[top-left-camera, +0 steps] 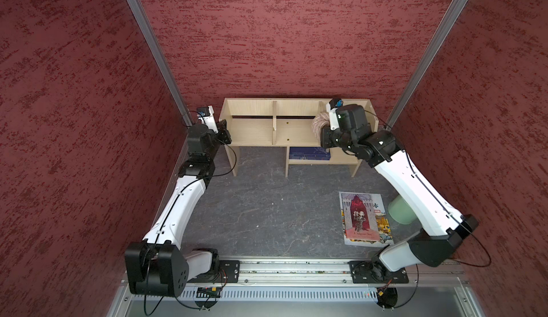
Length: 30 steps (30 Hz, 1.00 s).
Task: Wipe the bookshelf clean with a cloth
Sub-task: Wipe the dust from the shelf.
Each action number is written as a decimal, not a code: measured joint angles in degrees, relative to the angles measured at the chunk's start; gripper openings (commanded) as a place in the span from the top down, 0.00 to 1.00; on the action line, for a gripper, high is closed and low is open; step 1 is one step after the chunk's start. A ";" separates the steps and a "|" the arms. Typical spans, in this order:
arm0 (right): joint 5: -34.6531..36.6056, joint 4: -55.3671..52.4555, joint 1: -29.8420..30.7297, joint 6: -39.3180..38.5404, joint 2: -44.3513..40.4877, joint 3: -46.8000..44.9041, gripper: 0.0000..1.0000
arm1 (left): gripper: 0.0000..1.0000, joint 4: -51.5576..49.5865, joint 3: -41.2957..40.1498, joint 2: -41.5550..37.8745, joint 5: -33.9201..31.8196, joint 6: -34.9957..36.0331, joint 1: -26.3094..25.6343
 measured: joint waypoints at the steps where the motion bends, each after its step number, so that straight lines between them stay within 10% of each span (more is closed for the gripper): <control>1: 0.00 -0.02 0.13 0.52 -0.66 -1.25 1.00 | 1.00 0.00 0.00 0.00 0.00 0.00 0.00; 19: 2.91 -2.27 1.29 1.14 22.23 38.49 1.00 | 1.00 0.00 0.00 0.00 -0.11 0.02 -0.09; 30: 2.99 0.44 7.74 3.78 26.14 25.07 1.00 | 1.00 0.00 0.00 0.04 -0.11 0.02 -0.09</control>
